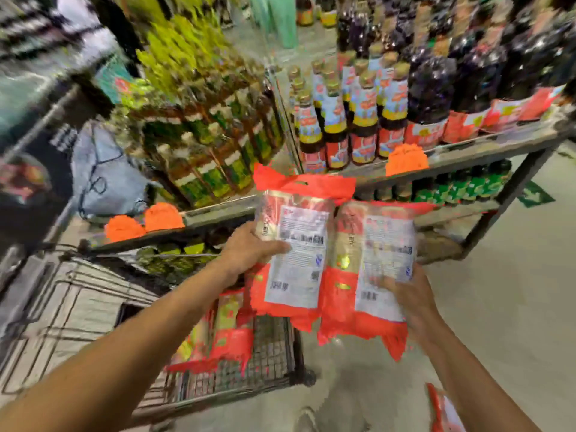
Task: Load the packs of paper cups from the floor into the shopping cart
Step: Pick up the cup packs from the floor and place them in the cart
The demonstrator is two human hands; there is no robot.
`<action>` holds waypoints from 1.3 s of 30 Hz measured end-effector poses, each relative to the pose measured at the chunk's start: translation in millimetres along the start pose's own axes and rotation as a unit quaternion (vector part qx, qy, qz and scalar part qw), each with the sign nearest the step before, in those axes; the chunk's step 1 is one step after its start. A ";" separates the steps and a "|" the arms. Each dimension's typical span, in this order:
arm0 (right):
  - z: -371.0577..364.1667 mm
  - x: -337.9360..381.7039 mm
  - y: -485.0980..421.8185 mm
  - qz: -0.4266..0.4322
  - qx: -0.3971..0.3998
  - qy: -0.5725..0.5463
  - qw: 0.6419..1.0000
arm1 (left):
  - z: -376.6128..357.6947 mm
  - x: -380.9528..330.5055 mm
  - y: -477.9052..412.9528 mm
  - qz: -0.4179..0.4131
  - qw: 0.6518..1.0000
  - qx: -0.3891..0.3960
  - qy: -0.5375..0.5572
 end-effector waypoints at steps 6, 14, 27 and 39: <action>-120.5 -33.5 12.4 -0.059 0.154 0.001 0.986 | 104.2 96.6 63.9 0.088 0.985 -0.114 0.095; -235.9 -106.2 35.4 -0.108 0.203 0.054 0.972 | 174.8 252.6 70.1 0.218 0.953 -0.137 0.158; -294.8 -320.7 -39.9 -0.218 0.049 0.229 0.947 | 184.6 512.1 -124.5 0.322 0.940 -0.033 0.113; -258.7 -432.4 -133.6 -0.240 -0.026 0.426 0.872 | 169.4 580.5 -198.5 0.296 0.952 -0.068 -0.030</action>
Point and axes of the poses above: each hand's wrist, its own y-axis away from the middle knuckle, its own z-axis out of the back of the hand, x = y × z, the point moved 4 cm from there along -y, towards the middle knuckle, and after that the axes turned 4 degrees about z, right-handed, at the moved point
